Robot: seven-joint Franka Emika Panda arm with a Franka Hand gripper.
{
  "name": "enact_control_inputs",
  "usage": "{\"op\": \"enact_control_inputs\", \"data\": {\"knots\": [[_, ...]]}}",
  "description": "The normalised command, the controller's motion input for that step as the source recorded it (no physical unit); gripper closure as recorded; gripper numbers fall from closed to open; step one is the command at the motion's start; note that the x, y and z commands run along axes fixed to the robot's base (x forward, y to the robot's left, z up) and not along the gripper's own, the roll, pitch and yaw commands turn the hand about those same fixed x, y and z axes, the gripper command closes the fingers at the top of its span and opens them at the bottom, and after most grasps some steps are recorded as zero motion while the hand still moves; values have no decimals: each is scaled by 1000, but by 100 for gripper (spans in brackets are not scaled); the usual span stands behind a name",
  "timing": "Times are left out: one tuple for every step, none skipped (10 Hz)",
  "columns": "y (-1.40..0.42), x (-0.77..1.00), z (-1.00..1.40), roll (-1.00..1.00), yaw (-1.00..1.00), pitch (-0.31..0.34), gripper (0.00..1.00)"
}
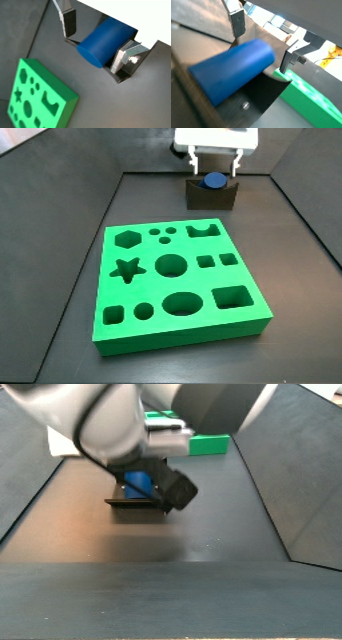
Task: Pick up the oval object. Move up. Place the oval object on the fixture. Regrasp the oval object. Move to above the board. Insert the oval object.
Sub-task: Regrasp the oval object.
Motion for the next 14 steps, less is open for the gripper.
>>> {"op": "enact_control_inputs", "data": {"knots": [[-5, -36, 1000, 54, -5, 112, 0], [3, -32, 871, 56, -29, 115, 0], [4, -26, 754, 54, -37, 109, 0], [7, -23, 444, 44, -58, 85, 0], [5, -24, 318, 44, -62, 79, 0], [-809, -90, 959, 1000, -5, 33, 0], [-778, -87, 861, 1000, -4, 29, 0], [-612, -109, 668, 1000, -5, 15, 0], [-510, -117, 545, 1000, -5, 9, 0], [-303, -93, 273, 1000, -5, 2, 0], [-142, -62, 82, 1000, -4, 0, 0], [-57, -35, 33, 1000, -4, -1, 0], [-42, -25, 41, 1000, -4, -1, 0], [-39, -34, 23, 1000, -3, -6, 0]]}}
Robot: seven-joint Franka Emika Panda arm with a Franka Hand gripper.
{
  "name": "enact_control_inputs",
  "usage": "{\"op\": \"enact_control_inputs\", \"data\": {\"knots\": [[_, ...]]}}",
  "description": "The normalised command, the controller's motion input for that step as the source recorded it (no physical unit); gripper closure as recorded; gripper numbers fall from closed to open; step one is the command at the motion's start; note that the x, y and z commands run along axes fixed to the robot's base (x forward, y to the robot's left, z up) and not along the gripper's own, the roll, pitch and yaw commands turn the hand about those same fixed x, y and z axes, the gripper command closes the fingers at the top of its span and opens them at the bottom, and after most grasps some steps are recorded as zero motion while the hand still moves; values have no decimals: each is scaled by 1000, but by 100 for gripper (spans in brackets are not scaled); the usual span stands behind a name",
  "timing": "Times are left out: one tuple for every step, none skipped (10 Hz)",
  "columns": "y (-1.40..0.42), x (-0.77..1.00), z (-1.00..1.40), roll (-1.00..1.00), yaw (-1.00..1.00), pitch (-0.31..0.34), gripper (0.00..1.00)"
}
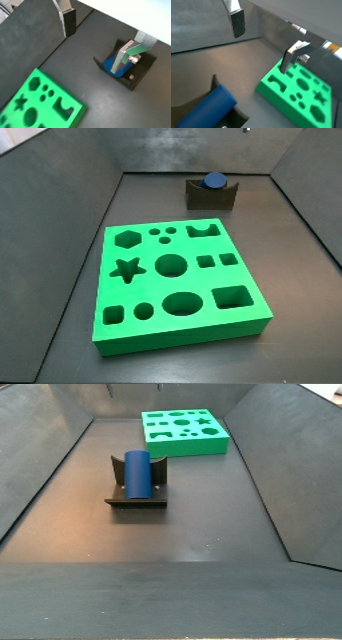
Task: Pick up the oval object. Move up. Place the oval object on the fixture. Regrasp the oval object. Move to above the board. Insert the oval object.
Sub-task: Regrasp the oval object.
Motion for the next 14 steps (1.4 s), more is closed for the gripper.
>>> {"op": "enact_control_inputs", "data": {"knots": [[-35, -45, 20, 1000, -2, -12, 0], [-31, -52, 15, 1000, -1, -18, 0], [-28, -52, 7, 1000, 0, -24, 0], [-25, -50, 4, 1000, 1, -33, 0], [-23, -53, 5, 1000, 1, -39, 0], [-22, -53, 7, 1000, 3, -46, 0], [-20, -48, 1, 1000, 3, -53, 0], [-18, -44, -1, 1000, 4, -61, 0], [-19, -41, 2, 1000, 4, -64, 0], [-17, -37, 9, 1000, 5, -65, 0], [-17, -31, 17, 1000, 4, -62, 0], [-21, -18, 16, 1000, 3, -57, 0], [-23, -2, 2, 1000, 1, -53, 0], [-21, 15, -8, 1000, 0, -45, 0]]}}
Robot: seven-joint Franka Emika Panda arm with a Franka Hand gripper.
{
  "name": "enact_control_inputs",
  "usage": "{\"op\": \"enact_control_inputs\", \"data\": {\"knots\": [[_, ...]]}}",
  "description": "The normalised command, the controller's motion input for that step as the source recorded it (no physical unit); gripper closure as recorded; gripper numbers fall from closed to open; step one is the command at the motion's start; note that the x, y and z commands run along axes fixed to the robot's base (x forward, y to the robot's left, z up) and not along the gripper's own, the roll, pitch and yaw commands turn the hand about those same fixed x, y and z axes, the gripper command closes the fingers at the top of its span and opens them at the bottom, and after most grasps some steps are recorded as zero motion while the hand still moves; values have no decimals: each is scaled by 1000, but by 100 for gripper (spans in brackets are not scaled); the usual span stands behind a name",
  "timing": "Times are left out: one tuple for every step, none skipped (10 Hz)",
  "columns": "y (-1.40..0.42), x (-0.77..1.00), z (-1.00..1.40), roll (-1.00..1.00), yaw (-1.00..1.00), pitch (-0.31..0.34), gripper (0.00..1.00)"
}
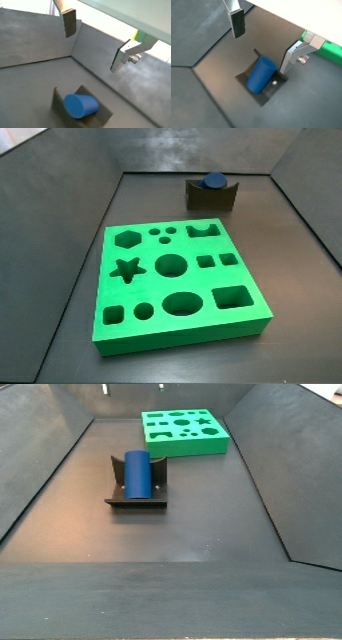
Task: Pick up the oval object. Move up. Place the oval object on the fixture. Regrasp the oval object. Move to above the board. Insert the oval object.
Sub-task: Regrasp the oval object.
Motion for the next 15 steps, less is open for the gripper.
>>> {"op": "enact_control_inputs", "data": {"knots": [[-24, 24, -9, 1000, -2, -32, 0], [-29, 36, -8, 1000, -4, -16, 0], [-30, 45, -13, 1000, -3, 3, 0], [-31, 55, -12, 1000, 2, 45, 0], [-33, 62, -8, 915, 7, 66, 0], [-37, 79, -16, 575, 35, 108, 0], [-37, 85, -19, 443, 48, 121, 0], [-29, 84, -6, 295, 72, 129, 0], [77, 31, -1000, 104, 162, 169, 0], [77, 31, -1000, 75, 179, 149, 0], [71, 45, -1000, 64, 204, 103, 0], [63, 55, -1000, 56, 209, 40, 0], [62, 62, -1000, 49, 203, -6, 0], [57, 71, -1000, 46, 185, -49, 0], [53, 79, -1000, 46, 158, -85, 0]]}}
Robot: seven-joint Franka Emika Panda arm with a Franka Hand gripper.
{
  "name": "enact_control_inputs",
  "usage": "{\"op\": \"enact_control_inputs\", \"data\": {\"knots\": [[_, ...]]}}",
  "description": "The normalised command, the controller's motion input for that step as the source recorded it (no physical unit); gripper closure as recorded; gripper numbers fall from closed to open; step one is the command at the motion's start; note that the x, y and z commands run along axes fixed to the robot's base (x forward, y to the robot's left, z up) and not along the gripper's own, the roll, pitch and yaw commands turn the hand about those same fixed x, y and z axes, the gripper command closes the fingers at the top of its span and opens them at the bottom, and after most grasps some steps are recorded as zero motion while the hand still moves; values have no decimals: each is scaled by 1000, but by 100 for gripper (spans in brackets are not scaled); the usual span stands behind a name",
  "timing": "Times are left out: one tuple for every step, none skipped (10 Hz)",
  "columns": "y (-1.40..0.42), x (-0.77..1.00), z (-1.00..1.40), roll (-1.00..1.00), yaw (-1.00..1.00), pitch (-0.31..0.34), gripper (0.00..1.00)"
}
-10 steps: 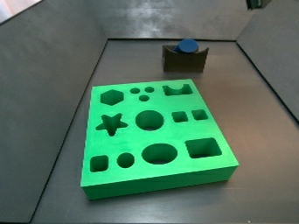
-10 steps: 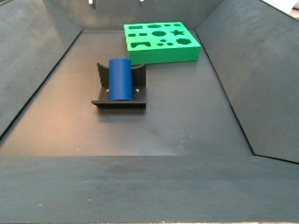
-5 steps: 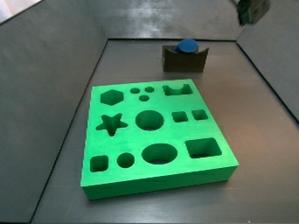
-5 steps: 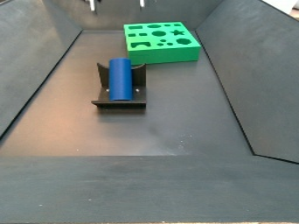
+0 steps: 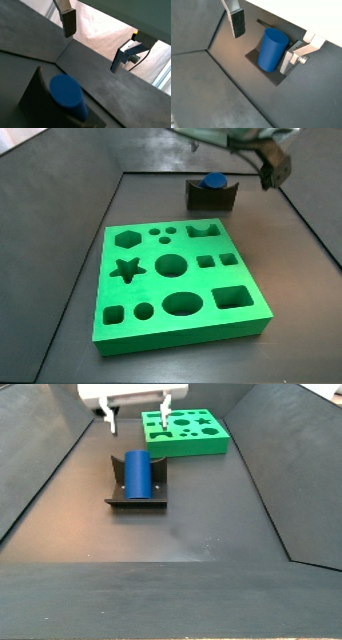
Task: Pick up the oval object. Move up. Place the oval object on the fixture. Regrasp the oval object. Move to above the board. Insert the oval object.
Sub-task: Regrasp the oval object.
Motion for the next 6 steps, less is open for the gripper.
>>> {"op": "enact_control_inputs", "data": {"knots": [[48, 90, -1000, 58, 114, -118, 0], [38, 98, -1000, 68, 74, -137, 0], [35, 102, -1000, 76, 31, -138, 0], [27, 97, -914, 76, 8, -134, 0], [16, 88, -703, 77, -24, -108, 0], [12, 82, -553, 76, -43, -81, 0]]}}
